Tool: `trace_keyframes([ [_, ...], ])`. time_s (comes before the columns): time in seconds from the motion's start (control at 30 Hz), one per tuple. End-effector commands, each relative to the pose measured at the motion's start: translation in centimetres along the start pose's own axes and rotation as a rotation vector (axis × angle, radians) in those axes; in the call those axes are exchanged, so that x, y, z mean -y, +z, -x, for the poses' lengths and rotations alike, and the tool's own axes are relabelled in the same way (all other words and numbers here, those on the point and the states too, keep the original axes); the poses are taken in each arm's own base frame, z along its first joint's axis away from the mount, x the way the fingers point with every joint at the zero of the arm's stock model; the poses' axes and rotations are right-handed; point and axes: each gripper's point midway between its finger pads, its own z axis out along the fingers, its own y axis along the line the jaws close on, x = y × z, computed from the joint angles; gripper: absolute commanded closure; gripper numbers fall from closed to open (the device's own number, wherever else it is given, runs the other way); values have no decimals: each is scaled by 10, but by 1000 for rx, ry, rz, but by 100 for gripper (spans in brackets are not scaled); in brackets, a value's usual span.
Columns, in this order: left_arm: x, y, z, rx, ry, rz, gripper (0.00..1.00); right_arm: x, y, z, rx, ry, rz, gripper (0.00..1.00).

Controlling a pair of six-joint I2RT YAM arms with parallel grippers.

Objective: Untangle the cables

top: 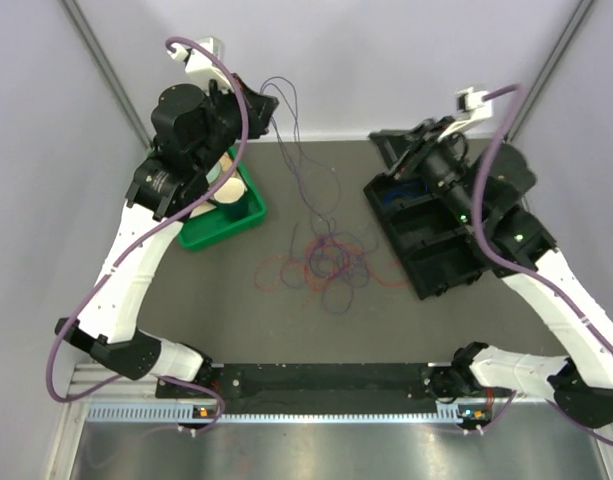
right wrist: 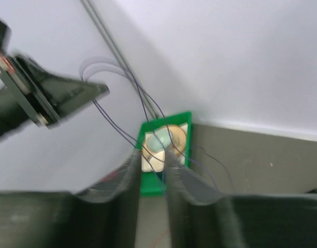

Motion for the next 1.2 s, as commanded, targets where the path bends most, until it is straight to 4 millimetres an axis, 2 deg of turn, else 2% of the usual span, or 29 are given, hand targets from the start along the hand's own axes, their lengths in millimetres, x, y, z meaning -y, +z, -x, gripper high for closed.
trace_keyframes([
  [0.0,18,-12,27,66,-31,-64,100,13,14,-102,-238,-16,52,49],
  [0.03,18,-12,28,67,-29,-63,100,23,11,-138,-297,-15,55,40],
  [0.07,19,-13,29,70,-31,-64,100,20,7,-150,-319,-14,98,35],
  [0.13,24,-14,29,61,-30,-92,100,30,5,-183,-361,-16,94,33],
  [0.2,26,-14,29,59,-31,-97,100,37,5,-203,-371,-66,101,34],
  [0.23,26,-13,27,54,-35,-98,100,41,2,-220,-361,-80,106,34],
  [0.3,24,-12,25,47,-37,-96,100,50,0,-224,-304,-161,90,34],
  [0.33,25,-12,24,47,-41,-100,100,55,-5,-236,-308,-197,74,33],
  [0.4,25,-12,23,44,-44,-102,100,62,-2,-239,-302,-253,51,32],
  [0.5,26,-11,22,44,-47,-106,100,66,8,-251,-325,-281,47,33],
  [0.53,26,-11,23,46,-50,-108,100,70,12,-264,-348,-287,47,33],
  [0.6,28,-11,23,45,-55,-113,100,71,21,-266,-331,-282,35,35],
  [0.67,28,-12,24,46,-57,-115,100,77,30,-278,-344,-287,9,37],
  [0.73,28,-12,23,44,-61,-115,100,73,41,-274,-319,-288,17,41],
  [0.77,29,-13,25,48,-59,-118,100,73,45,-281,-333,-286,27,46],
  [0.8,29,-13,24,45,-61,-119,100,70,48,-280,-324,-282,34,51],
  [0.83,29,-13,23,42,-62,-116,100,68,54,-277,-318,-278,34,60],
  [0.87,27,-12,22,41,-61,-110,100,68,57,-278,-320,-275,29,88],
  [0.9,27,-12,20,36,-61,-107,100,68,59,-276,-317,-273,20,100],
  [0.97,25,-12,20,34,-60,-101,100,68,61,-264,-290,-265,-2,100],
  [1.07,15,-10,14,23,-43,-61,100,64,56,-227,-206,-261,-29,100],
  [1.1,9,-10,12,21,-41,-43,100,56,52,-202,-153,-259,-21,100],
  [1.17,-3,-6,2,-4,-42,-17,100,50,47,-175,-107,-278,-21,100],
])
